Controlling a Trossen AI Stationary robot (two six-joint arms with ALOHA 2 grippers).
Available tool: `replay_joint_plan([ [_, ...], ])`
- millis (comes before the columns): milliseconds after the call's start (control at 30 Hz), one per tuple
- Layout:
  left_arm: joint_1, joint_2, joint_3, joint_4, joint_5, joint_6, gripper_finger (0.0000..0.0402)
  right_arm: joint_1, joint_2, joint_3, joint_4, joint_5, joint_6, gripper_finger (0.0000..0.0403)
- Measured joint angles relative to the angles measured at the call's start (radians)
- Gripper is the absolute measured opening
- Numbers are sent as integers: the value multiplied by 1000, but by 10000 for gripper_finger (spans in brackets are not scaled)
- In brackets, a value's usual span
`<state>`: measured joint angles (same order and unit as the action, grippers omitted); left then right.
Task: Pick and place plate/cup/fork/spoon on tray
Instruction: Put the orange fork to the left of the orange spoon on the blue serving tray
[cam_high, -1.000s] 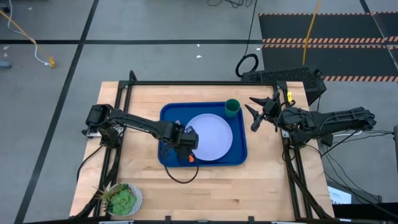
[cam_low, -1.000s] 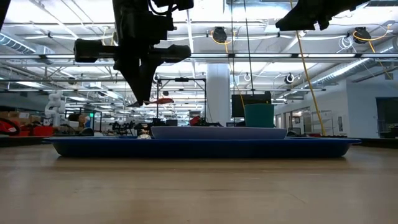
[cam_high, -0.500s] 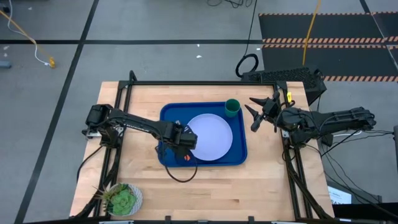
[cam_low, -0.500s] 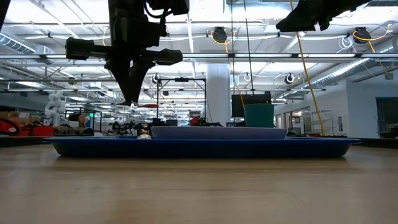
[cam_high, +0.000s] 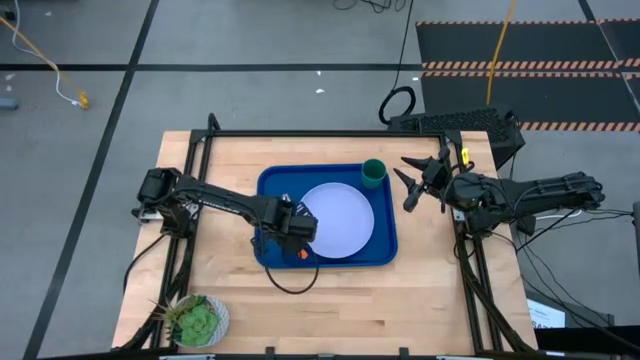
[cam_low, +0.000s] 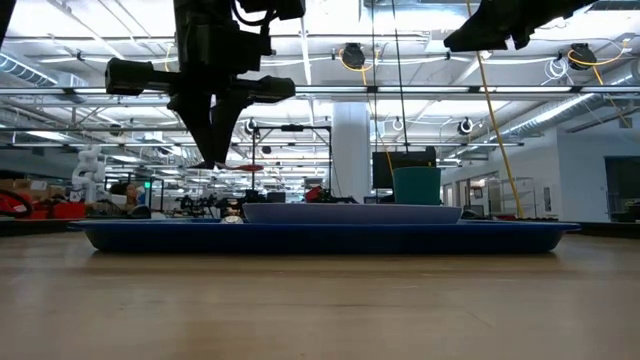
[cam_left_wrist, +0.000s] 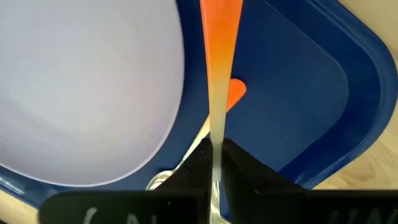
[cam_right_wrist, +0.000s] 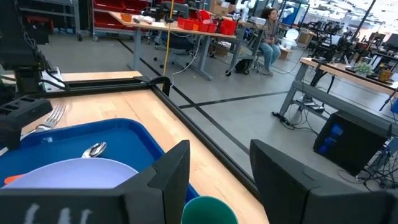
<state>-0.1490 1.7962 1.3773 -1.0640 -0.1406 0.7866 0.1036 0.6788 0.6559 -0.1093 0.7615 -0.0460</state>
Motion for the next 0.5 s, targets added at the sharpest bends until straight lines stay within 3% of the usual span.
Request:
replay_joint_plan([
  [167, 0, 0, 0, 14, -2, -59, 56, 0, 0, 0, -30, -2, -4, 160],
  [500, 0, 0, 0, 21, -1, -125, 56, 0, 0, 0, -37, -3, -45, 160],
])
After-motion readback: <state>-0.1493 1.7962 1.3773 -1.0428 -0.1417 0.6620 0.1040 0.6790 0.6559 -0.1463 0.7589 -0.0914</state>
